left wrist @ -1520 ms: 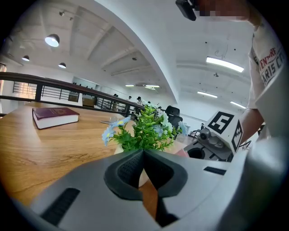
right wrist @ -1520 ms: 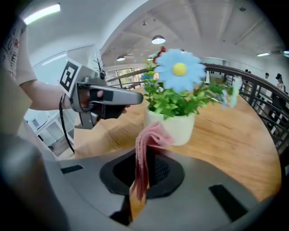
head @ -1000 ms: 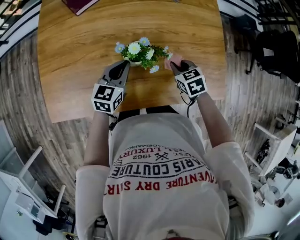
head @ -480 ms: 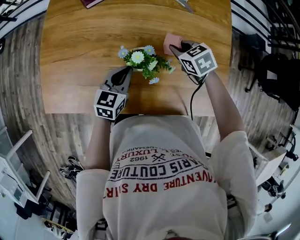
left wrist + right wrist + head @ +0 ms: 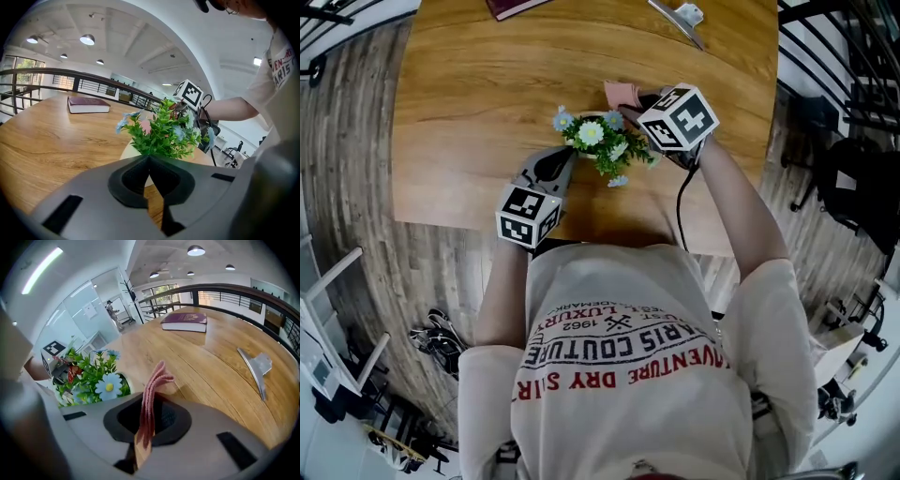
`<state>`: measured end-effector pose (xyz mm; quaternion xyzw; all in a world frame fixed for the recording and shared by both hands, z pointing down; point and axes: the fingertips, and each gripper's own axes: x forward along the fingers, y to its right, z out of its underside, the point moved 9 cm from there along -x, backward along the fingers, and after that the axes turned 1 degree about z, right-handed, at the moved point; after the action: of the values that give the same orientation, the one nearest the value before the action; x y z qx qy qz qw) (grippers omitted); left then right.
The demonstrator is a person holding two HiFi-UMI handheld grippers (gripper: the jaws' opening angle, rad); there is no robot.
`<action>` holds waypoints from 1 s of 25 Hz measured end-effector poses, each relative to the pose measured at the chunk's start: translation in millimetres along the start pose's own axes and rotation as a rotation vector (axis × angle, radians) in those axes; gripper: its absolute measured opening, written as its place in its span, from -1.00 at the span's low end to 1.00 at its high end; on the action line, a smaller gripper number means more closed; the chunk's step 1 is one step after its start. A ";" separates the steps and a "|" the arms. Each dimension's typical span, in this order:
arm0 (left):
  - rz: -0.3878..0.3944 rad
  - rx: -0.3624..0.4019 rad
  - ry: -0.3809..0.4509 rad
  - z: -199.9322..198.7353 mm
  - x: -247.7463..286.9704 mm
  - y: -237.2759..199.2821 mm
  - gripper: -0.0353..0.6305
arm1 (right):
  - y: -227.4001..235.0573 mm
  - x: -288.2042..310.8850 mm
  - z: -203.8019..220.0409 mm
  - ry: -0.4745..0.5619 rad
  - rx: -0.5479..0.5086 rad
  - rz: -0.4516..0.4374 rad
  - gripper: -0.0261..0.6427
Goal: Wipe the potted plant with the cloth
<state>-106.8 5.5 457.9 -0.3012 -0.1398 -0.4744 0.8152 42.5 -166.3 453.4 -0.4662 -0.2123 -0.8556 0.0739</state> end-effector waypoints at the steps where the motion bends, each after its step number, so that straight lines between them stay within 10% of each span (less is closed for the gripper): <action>1: 0.003 -0.006 0.001 1.1 0.2 0.7 -0.85 | -1.4 1.4 -2.0 -0.010 -0.002 -0.015 -0.82; 25: -0.045 -0.014 0.038 4.5 1.9 5.0 -0.85 | -49.1 60.7 -80.7 -0.258 -0.186 -0.232 -0.82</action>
<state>-101.3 8.8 460.7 -0.2947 -0.1278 -0.4992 0.8048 -68.9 -152.7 451.0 -0.5492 -0.1923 -0.8075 -0.0967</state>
